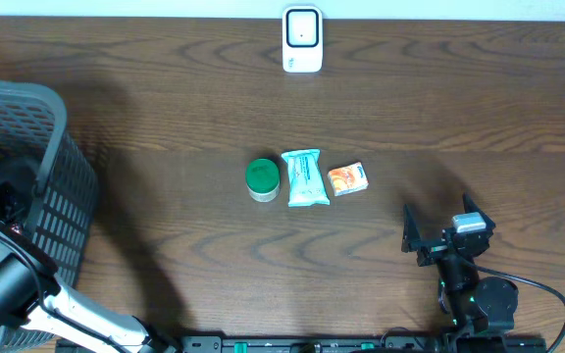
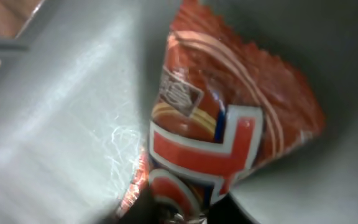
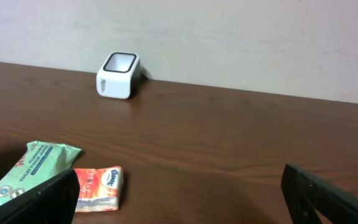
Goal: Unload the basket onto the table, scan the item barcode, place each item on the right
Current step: 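Reach the left gripper into the basket and grasp the red Top bar, then carry the Top bar with the left gripper past the scanner and release it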
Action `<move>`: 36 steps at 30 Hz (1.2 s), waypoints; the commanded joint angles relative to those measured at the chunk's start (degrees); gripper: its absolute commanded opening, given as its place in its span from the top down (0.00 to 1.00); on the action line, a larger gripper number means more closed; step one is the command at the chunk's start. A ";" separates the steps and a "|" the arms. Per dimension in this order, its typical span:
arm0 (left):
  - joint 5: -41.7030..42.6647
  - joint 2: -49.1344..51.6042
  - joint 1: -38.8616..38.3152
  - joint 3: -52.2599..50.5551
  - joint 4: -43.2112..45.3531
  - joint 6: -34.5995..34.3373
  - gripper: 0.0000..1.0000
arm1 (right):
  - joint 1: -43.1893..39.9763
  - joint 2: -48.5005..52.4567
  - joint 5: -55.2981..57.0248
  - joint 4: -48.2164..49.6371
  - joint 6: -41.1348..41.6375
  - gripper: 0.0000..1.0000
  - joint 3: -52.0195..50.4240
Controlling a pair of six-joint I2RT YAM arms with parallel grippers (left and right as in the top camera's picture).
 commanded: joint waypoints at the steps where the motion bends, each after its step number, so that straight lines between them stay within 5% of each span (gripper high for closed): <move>1: 2.43 4.24 0.39 -2.01 -1.22 -3.96 0.92 | 0.48 0.02 0.13 -0.22 -0.52 0.01 -0.07; 8: 14.47 -3.50 -0.74 13.62 -11.63 -7.74 0.92 | 0.48 0.02 0.13 -0.22 -0.52 0.01 -0.07; 17: 22.14 -24.90 -0.87 34.64 -14.19 -23.82 0.92 | 0.48 0.02 0.13 -0.22 -0.52 0.01 -0.07; 20: 32.06 -33.66 -1.66 34.91 -13.51 -31.19 0.93 | 0.48 0.02 0.13 -0.22 -0.52 0.01 -0.07; 23: 47.01 -39.98 -7.08 34.73 -14.19 -31.39 0.93 | 0.48 0.02 0.13 -0.22 -0.52 0.01 -0.07; 25: 49.90 -42.23 -13.90 34.38 -15.85 -29.79 0.93 | 0.48 0.02 0.13 -0.22 -0.52 0.01 -0.07; 28: 47.56 -43.54 -28.44 32.33 -18.49 -23.17 0.93 | 0.48 0.02 0.13 -0.22 -0.52 0.01 -0.07; 33: 22.88 -40.85 -48.19 25.51 -22.99 -20.68 0.92 | 0.48 0.02 0.13 -0.22 -0.52 0.01 -0.07; 36: 24.41 -37.29 -55.34 19.93 -21.88 -20.59 0.92 | 0.48 0.02 0.13 -0.20 -0.52 0.01 -0.07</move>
